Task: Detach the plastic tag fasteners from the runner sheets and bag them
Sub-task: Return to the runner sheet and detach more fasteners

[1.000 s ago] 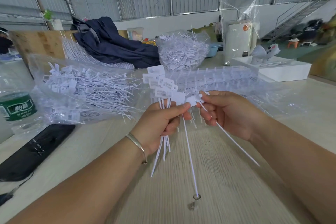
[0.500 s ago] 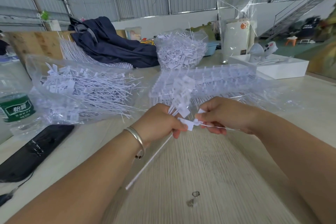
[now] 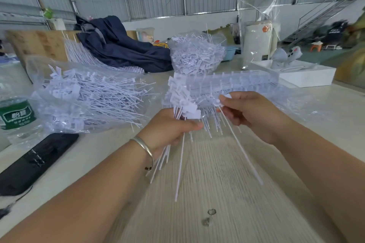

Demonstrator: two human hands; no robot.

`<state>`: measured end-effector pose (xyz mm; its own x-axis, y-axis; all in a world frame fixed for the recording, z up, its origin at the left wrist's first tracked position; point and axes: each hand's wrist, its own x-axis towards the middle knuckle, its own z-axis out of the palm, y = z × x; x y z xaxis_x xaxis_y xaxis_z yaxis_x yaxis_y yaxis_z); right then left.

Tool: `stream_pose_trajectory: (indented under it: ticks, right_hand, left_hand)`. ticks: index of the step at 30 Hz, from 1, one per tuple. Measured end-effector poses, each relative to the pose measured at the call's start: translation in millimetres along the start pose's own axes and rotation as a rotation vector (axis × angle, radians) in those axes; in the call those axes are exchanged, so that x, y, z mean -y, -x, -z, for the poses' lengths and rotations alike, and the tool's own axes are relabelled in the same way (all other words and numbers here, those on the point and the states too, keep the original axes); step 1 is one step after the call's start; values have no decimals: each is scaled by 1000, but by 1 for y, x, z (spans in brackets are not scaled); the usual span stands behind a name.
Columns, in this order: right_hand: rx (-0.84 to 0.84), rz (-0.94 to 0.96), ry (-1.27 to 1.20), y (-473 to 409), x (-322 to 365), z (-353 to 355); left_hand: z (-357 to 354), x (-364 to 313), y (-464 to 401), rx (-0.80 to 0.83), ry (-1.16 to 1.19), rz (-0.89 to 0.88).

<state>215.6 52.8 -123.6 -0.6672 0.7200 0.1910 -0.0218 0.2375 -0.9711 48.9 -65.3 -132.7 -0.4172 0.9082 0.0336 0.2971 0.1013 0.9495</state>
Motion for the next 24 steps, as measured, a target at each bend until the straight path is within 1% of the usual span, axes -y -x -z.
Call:
stream_pose_trajectory:
  ticks: [3, 7, 9, 11, 12, 16, 19, 21, 22, 24]
  right_hand:
    - [110, -110, -246, 2, -3, -4]
    - [159, -189, -389, 3, -2, -11]
    - [186, -179, -396, 3, -3, -14]
    - [180, -133, -346, 3, -6, -16]
    - [157, -91, -289, 3, -8, -18]
    - [-32, 124, -38, 4, -10, -23]
    - [-76, 153, 39, 5, -9, -25]
    - [-36, 91, -1, 6, -9, -27]
    - [11, 38, -52, 6, -9, -28]
    - [190, -75, -177, 7, -9, -30]
  left_hand:
    - [-2, 1, 1, -18, 59, 46]
    - [-7, -2, 5, -64, 135, 5]
    - [-12, -4, 9, -21, 218, 2]
    - [-17, -6, 13, 64, 346, 28]
    - [-20, -6, 14, 105, 387, 41]
    - [-20, -4, 11, 179, 339, 76]
    - [-13, -7, 8, 264, 416, 107]
    - [-9, -9, 8, 317, 490, 116]
    - [-9, -10, 8, 321, 556, 116]
    - [-9, -9, 7, 274, 704, 90]
